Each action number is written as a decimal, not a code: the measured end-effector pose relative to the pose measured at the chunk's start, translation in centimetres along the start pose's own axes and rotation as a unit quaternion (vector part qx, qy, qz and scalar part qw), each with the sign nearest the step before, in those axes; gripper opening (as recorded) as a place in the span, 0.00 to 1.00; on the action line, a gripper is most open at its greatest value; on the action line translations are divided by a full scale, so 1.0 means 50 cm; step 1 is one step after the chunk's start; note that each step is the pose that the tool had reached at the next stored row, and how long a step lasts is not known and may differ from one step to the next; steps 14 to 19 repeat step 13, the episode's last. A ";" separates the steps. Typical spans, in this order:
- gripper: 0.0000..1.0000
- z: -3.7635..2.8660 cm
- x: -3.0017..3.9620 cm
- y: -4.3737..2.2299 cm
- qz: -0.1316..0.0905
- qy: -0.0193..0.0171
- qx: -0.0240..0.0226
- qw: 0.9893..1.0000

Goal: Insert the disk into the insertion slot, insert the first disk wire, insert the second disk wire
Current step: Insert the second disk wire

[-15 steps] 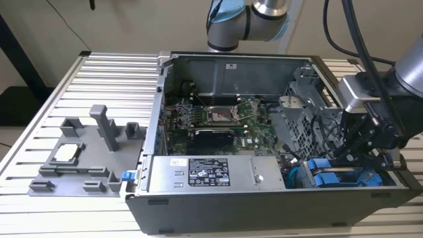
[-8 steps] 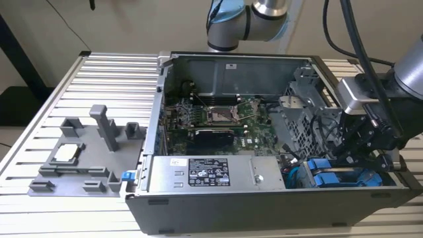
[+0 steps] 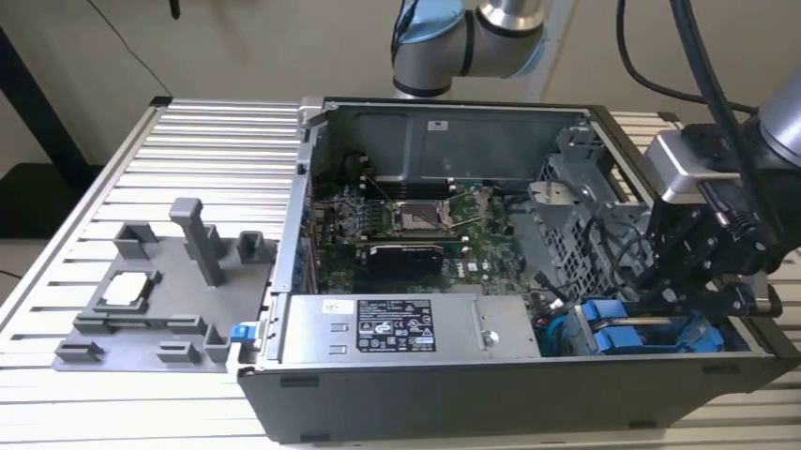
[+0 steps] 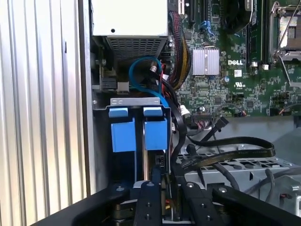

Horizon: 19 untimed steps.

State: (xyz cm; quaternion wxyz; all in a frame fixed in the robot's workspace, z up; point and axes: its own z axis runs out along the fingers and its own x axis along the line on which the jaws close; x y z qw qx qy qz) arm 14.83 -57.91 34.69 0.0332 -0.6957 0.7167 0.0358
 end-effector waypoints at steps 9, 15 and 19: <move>0.24 -0.032 -0.003 0.000 0.000 0.000 0.000 1.000; 0.24 -0.032 -0.003 0.000 0.000 0.000 0.000 1.000; 0.24 -0.032 -0.003 0.000 0.000 0.000 0.000 1.000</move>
